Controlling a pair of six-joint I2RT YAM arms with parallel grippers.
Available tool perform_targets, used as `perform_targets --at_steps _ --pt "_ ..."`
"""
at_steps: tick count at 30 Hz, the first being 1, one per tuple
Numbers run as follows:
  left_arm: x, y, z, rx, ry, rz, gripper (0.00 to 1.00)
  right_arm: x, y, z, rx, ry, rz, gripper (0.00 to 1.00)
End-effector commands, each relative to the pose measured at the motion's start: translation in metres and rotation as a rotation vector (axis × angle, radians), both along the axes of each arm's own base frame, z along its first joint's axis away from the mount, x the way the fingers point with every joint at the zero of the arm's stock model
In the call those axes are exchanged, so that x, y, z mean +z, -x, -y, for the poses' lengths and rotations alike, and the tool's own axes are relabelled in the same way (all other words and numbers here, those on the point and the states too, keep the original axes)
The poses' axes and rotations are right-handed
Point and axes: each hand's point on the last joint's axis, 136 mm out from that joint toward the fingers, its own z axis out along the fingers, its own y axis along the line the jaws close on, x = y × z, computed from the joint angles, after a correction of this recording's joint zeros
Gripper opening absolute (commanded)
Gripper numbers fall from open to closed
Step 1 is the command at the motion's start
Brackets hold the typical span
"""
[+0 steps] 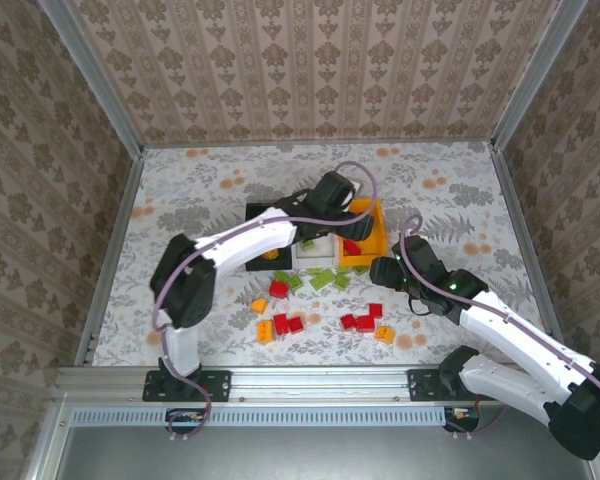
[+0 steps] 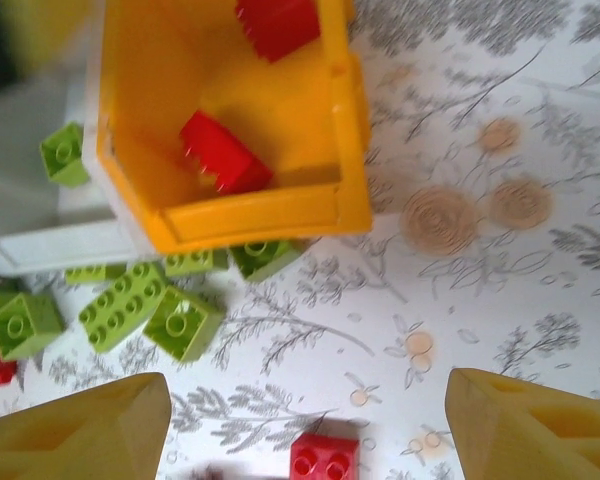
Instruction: Sort the legos into containers by color
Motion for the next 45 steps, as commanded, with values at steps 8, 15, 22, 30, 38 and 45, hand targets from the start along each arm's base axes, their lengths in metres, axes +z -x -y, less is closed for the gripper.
perform_targets --at_steps 8,15,22,30,38,45 --pt "0.042 0.079 -0.093 0.094 0.149 0.093 1.00 -0.077 0.035 -0.019 0.058 0.097 -0.238 0.68" --pt "0.009 0.118 -0.146 0.171 0.154 0.067 1.00 -0.092 0.031 -0.016 -0.030 0.101 -0.252 0.65" --pt "-0.007 0.128 -0.178 0.244 0.164 0.064 1.00 -0.104 0.038 -0.020 -0.024 0.129 -0.322 0.61" --pt "-0.019 0.132 -0.195 0.281 0.149 0.069 1.00 -0.123 0.060 -0.006 -0.037 0.224 -0.434 0.49" --pt "-0.019 0.131 -0.209 0.318 0.136 0.087 1.00 -0.099 0.044 -0.013 -0.026 0.188 -0.338 0.29" --pt "-0.021 0.134 -0.220 0.336 0.110 0.087 1.00 -0.022 -0.016 -0.027 0.005 0.130 -0.149 0.29"
